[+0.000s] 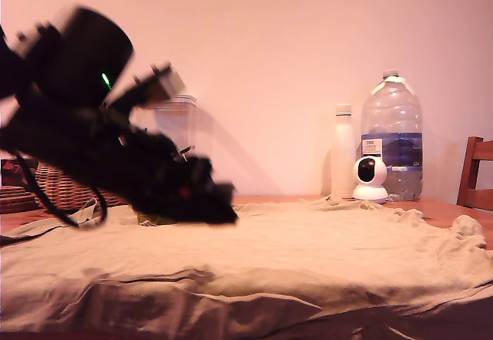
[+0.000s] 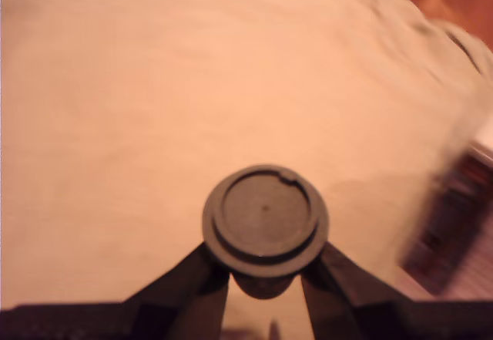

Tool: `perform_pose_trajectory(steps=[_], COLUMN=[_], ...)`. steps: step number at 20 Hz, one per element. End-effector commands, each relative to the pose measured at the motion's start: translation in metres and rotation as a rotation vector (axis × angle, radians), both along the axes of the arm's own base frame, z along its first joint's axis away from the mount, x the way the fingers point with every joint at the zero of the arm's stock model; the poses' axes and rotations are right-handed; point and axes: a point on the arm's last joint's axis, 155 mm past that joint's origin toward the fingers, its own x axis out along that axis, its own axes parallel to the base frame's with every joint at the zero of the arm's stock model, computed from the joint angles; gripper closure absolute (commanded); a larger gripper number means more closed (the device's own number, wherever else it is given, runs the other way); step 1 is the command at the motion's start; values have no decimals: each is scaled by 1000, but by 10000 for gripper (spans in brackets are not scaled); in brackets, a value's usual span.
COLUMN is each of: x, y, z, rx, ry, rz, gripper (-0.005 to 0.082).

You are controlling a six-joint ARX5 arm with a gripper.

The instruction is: Pick up the coffee capsules on the table and drop them inside the coffee cup

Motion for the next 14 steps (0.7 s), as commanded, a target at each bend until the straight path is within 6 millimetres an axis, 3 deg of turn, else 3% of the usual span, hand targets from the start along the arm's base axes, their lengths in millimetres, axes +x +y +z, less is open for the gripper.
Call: perform_pose_trajectory(steps=[1,5,10,14], x=[14,44,69,78], y=[16,66,134,164], z=[17,40,53,58], rx=[-14,-32,-30,-35], ry=[-36,-73,-83,-93], rz=[51,186,357,433], gripper=[644,644,644,644])
